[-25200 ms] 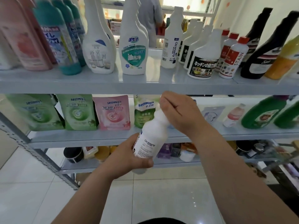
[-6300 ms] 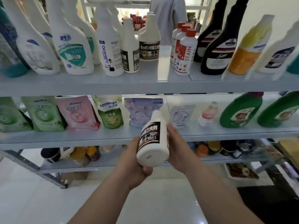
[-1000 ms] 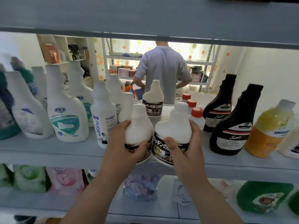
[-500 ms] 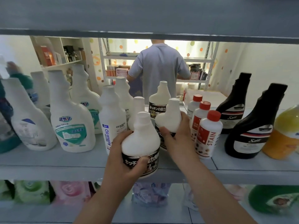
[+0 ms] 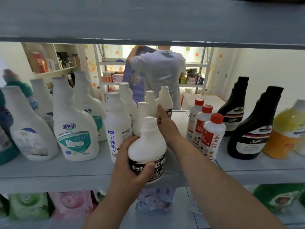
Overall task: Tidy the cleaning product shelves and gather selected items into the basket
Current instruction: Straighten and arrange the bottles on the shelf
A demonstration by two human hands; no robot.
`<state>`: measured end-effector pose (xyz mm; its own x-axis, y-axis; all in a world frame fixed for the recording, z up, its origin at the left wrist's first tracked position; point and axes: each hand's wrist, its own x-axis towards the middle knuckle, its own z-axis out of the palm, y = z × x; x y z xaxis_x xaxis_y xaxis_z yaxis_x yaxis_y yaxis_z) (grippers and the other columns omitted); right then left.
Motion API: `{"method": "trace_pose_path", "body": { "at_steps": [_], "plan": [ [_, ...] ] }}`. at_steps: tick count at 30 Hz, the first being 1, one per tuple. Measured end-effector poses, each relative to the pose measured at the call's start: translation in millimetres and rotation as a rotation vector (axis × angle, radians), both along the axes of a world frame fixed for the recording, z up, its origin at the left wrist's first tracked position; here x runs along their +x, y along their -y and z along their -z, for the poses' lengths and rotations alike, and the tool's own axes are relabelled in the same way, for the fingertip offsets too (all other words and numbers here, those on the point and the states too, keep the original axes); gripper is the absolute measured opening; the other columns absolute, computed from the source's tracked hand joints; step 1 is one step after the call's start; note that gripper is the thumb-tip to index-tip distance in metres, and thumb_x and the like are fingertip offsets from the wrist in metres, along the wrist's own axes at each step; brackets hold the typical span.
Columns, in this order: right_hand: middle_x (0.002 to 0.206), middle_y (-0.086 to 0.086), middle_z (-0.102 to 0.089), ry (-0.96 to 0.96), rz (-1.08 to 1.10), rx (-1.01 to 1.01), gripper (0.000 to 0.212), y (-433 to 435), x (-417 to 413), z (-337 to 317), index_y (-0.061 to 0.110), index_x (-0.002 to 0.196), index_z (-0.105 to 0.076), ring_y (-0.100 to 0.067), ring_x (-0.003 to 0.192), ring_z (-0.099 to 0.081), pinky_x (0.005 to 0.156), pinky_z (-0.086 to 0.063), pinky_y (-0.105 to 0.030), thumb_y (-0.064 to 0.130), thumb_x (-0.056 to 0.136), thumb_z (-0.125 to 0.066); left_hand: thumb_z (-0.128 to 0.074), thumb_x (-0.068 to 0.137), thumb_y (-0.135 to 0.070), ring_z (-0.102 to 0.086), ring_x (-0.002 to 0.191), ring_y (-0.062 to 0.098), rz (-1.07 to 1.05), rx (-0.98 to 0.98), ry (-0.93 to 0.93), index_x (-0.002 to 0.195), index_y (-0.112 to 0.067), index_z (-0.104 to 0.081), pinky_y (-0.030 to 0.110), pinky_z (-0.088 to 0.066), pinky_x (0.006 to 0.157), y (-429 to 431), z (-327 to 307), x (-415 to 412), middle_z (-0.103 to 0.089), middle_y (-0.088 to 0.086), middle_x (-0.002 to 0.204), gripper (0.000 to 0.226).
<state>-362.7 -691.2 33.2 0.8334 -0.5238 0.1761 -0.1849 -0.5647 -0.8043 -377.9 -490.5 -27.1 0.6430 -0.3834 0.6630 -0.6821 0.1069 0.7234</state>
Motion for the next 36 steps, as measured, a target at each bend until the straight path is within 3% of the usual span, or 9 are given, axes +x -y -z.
{"method": "trace_pose_path", "body": {
  "at_steps": [4, 6, 10, 14, 18, 24, 28, 31, 36],
  "plan": [
    [0.115, 0.002, -0.066, 0.047, -0.119, 0.481, 0.038, -7.6, -0.3, 8.3, 0.017, 0.143, -0.055, -0.026, 0.121, -0.065, 0.108, -0.049, -0.036, 0.032, 0.110, -0.043, -0.071, 0.071, -0.046, -0.053, 0.124, -0.002, -0.013, 0.011, -0.002, 0.130, -0.062, -0.041, 0.005, -0.040, 0.095, -0.3, -1.0, -1.4, -0.053, -0.034, 0.130, 0.068],
    [0.119, 0.005, -0.070, 0.035, -0.119, 0.353, 0.036, -6.9, -9.2, 18.2, 0.025, 0.136, -0.061, -0.025, 0.120, -0.062, 0.107, -0.047, -0.039, 0.039, 0.103, -0.052, -0.071, 0.072, -0.046, -0.052, 0.126, -0.002, -0.023, 0.012, -0.009, 0.132, -0.060, -0.041, 0.005, -0.040, 0.096, -0.8, -0.4, -2.6, -0.052, -0.033, 0.132, 0.068],
    [0.134, -0.001, -0.065, -0.302, -0.120, -0.511, 0.033, -6.6, -49.7, 41.7, 0.029, 0.131, -0.061, -0.025, 0.119, -0.061, 0.100, -0.050, -0.041, 0.037, 0.101, -0.050, -0.069, 0.072, -0.053, -0.047, 0.125, -0.014, -0.045, 0.045, -0.059, 0.134, -0.053, -0.039, 0.000, -0.038, 0.094, -3.2, 1.5, -6.7, -0.049, -0.043, 0.130, 0.069],
    [0.130, -0.006, -0.059, -0.268, -0.109, -0.714, 0.040, -15.5, -100.8, 54.1, 0.021, 0.133, -0.057, -0.029, 0.121, -0.054, 0.093, -0.046, -0.040, 0.041, 0.105, -0.036, -0.069, 0.067, -0.060, -0.050, 0.110, -0.026, -0.098, 0.071, -0.149, 0.122, -0.059, -0.046, -0.005, -0.039, 0.081, -2.7, -3.7, -16.8, -0.053, -0.053, 0.114, 0.060],
    [0.155, -0.008, -0.049, -0.238, -0.079, -0.821, 0.052, -26.0, -148.4, 62.9, 0.017, 0.152, -0.046, -0.028, 0.143, -0.043, 0.117, -0.035, -0.042, 0.043, 0.110, -0.029, -0.073, 0.066, -0.058, -0.059, 0.104, -0.019, -0.078, 0.016, -0.293, 0.117, -0.064, -0.053, 0.001, -0.047, 0.074, -3.5, -7.7, -44.7, -0.063, -0.043, 0.111, 0.055],
    [0.137, 0.020, -0.064, 0.241, -0.350, 0.345, 0.049, -49.0, -222.3, 65.9, 0.048, 0.146, -0.050, 0.001, 0.128, -0.057, 0.100, -0.051, -0.020, 0.059, 0.099, -0.045, -0.062, 0.075, -0.071, -0.070, 0.104, 0.002, -0.082, -0.074, -0.576, 0.116, -0.058, -0.064, 0.031, -0.061, 0.085, -12.7, 6.7, -123.9, -0.074, -0.020, 0.114, 0.043],
    [0.132, 0.031, -0.064, 0.311, -0.355, 0.670, 0.042, -70.4, -256.3, 90.6, 0.069, 0.129, -0.055, 0.006, 0.124, -0.060, 0.099, -0.053, -0.024, 0.066, 0.087, -0.057, -0.047, 0.099, -0.060, -0.075, 0.096, 0.037, 0.113, -0.113, -0.889, 0.126, -0.020, -0.066, 0.045, -0.061, 0.061, -18.9, 13.3, -175.6, -0.074, 0.017, 0.118, 0.051],
    [0.137, 0.004, -0.068, 0.337, -0.324, 0.940, 0.052, -79.4, -273.7, 113.4, 0.041, 0.143, -0.056, -0.021, 0.127, -0.064, 0.106, -0.051, -0.050, 0.054, 0.093, -0.059, -0.038, 0.109, -0.036, -0.076, 0.094, 0.037, 0.164, -0.113, -1.001, 0.124, -0.019, -0.068, 0.043, -0.060, 0.059, -25.7, 13.4, -204.1, -0.075, 0.017, 0.115, 0.038],
    [0.133, 0.000, -0.070, 0.338, -0.310, 1.006, 0.053, -93.2, -301.5, 125.1, 0.043, 0.141, -0.057, -0.025, 0.119, -0.069, 0.091, -0.060, -0.045, 0.052, 0.089, -0.066, -0.055, 0.096, -0.032, -0.075, 0.101, 0.032, 0.156, -0.085, -0.960, 0.117, -0.033, -0.072, 0.053, -0.062, 0.073, -36.8, 25.2, -236.5, -0.076, 0.008, 0.115, 0.027]
  ]
}}
